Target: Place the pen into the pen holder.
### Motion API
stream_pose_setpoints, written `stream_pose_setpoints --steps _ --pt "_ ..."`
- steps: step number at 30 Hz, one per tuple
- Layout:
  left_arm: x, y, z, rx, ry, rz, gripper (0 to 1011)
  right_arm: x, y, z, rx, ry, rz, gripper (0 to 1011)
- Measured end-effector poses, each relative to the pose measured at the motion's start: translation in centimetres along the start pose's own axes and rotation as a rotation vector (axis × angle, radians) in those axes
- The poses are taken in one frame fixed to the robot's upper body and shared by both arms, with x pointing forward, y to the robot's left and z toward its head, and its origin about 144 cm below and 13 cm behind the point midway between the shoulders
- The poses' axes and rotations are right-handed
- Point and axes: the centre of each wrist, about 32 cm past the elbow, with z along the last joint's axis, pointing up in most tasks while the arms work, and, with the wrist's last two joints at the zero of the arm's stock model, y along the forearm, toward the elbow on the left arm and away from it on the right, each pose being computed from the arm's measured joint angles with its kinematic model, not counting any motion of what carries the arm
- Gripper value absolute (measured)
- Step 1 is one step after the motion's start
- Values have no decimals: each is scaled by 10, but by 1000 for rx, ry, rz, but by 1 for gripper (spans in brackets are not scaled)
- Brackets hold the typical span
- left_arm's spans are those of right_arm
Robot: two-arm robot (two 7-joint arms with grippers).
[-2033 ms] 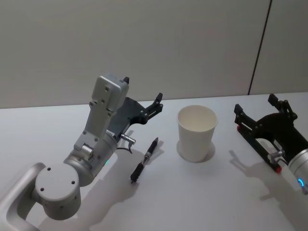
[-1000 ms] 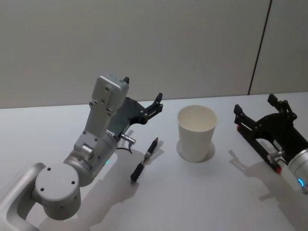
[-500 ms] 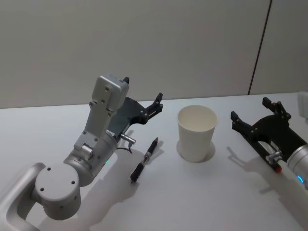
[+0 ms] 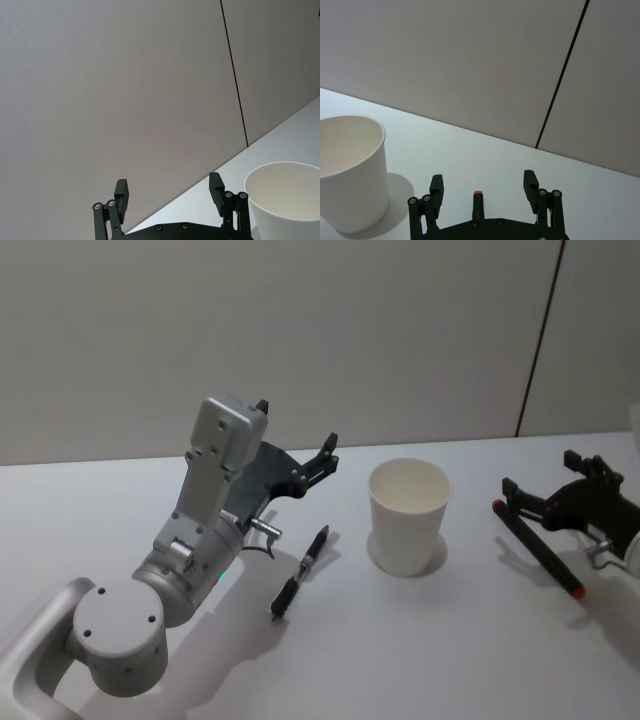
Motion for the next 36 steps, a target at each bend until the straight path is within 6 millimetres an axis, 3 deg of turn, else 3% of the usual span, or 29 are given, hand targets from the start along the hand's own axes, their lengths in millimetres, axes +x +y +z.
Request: stream_pose_setpoints --steps 17,26,36 --pt "0 0 0 0 0 0 1001 41 -8 64 -206 103 21 1001" --pt "0 0 0 0 0 0 1001 48 1 76 -278 136 28 1001" --pt "0 0 0 0 0 0 1001 41 16 79 -337 143 53 1001"
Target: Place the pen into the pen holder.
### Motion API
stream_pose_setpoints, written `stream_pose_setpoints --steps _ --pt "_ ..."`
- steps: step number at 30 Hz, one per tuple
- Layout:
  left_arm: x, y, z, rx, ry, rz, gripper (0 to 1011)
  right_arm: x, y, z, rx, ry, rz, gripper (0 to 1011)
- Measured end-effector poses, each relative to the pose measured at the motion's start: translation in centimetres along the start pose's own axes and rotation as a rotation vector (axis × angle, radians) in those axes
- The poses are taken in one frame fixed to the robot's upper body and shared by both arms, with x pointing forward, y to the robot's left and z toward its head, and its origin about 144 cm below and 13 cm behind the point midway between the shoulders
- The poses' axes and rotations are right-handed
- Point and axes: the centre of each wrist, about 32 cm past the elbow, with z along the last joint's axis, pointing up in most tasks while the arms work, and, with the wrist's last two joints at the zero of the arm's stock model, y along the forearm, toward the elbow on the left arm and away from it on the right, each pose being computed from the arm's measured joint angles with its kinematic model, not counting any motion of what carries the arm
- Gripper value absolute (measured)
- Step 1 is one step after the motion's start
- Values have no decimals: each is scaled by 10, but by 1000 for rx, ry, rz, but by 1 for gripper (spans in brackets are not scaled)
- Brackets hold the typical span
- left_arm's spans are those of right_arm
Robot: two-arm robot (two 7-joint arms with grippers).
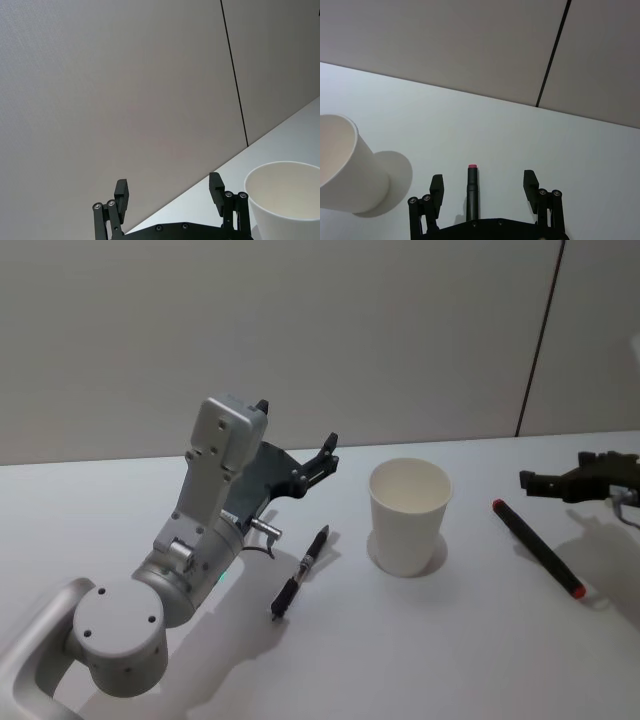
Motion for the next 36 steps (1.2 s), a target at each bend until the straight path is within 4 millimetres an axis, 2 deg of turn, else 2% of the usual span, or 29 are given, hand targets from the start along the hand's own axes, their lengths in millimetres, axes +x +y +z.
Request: stream_pose_setpoints --steps 18,36 --pt "0 0 0 0 0 0 1001 -10 26 -1 -63 -10 -2 1001" --pt "0 0 0 0 0 0 1001 -14 44 -13 -105 11 -16 1001"
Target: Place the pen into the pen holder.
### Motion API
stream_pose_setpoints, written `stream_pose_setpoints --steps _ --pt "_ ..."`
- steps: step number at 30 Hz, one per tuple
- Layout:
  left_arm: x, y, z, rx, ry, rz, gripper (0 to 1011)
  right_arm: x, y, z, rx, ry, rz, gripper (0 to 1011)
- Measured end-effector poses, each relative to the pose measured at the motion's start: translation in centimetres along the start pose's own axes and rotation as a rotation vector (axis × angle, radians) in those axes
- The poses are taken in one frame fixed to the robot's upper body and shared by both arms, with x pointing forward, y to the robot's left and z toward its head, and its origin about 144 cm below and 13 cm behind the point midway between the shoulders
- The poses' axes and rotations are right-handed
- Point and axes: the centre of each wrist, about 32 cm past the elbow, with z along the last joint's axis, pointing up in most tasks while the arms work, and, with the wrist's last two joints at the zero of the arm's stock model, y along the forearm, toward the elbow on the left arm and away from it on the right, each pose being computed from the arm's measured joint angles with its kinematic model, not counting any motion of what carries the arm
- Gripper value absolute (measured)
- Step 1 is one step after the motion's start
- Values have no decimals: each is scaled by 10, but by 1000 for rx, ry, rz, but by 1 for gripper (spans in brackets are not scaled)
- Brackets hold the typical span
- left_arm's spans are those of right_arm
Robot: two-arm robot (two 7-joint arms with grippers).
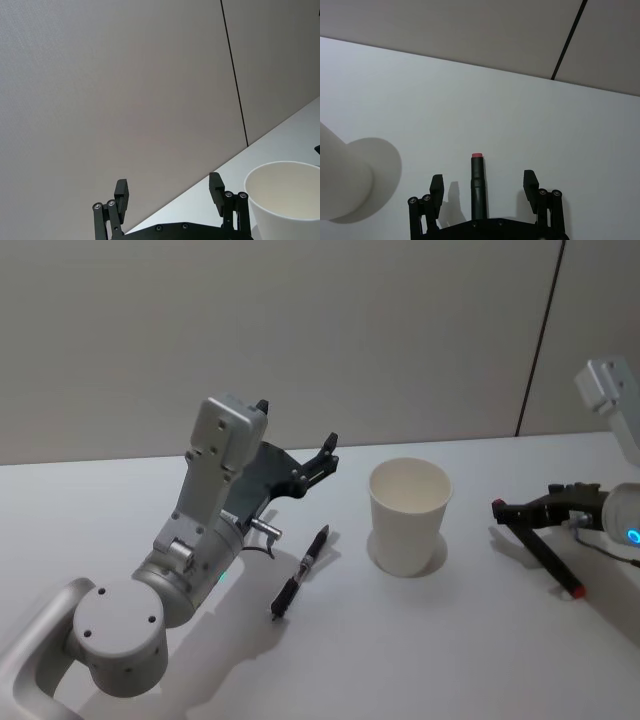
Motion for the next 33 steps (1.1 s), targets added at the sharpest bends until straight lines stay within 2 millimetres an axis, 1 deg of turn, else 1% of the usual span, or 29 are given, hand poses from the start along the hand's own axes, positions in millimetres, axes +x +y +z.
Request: stream_pose_setpoints --steps 16,33 --pt "0 0 0 0 0 0 1001 -4 11 -11 -12 21 2 1001" --pt "0 0 0 0 0 0 1001 -5 17 -18 -11 36 -1 1001"
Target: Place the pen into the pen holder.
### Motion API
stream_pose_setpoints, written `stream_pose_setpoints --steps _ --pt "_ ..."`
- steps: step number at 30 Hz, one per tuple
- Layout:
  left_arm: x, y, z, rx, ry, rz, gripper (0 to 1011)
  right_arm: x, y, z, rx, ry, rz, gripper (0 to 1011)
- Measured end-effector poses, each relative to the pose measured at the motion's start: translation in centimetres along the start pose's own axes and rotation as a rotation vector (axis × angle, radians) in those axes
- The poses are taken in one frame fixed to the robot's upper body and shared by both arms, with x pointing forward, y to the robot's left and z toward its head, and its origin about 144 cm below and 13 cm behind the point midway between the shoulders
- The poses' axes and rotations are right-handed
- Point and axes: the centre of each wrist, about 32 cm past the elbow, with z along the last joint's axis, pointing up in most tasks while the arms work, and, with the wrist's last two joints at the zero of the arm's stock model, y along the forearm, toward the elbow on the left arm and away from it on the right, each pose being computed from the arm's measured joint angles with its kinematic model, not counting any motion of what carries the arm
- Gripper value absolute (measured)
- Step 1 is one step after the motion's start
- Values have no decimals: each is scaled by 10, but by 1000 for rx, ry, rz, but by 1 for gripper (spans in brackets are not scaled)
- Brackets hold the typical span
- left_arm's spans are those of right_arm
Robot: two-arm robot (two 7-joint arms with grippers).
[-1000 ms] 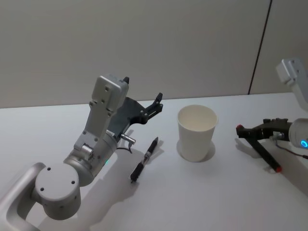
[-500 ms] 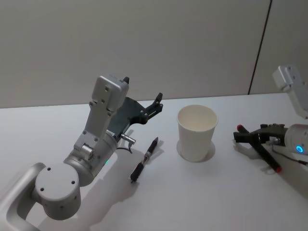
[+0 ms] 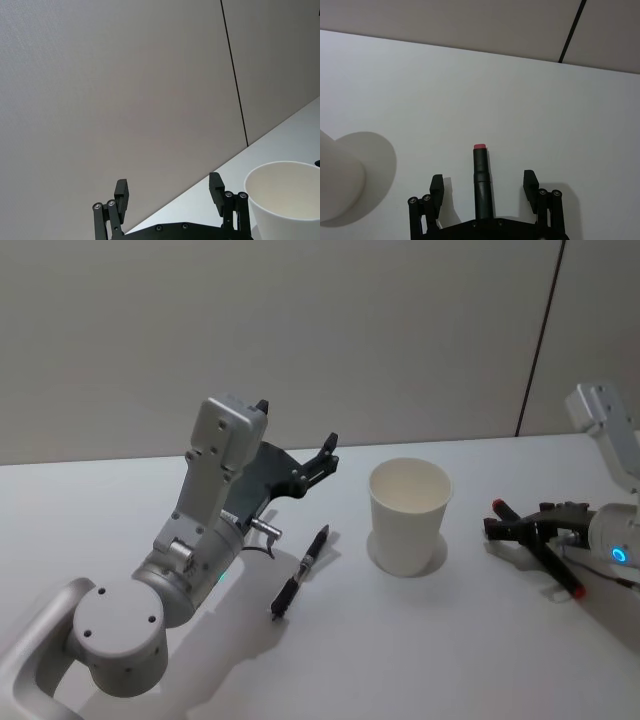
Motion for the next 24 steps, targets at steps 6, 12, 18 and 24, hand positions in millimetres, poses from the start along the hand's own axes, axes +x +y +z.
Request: stream_pose_setpoints --steps 6,12,18,24 --pt "0 0 0 0 0 0 1001 0 1 -1 1 4 1 1001" --pt "0 0 0 0 0 0 1001 1 2 -2 2 7 1 917" --pt "0 0 0 0 0 0 1001 1 2 -2 2 8 1 787" --pt "0 0 0 0 0 0 1001 1 2 -3 2 9 1 544"
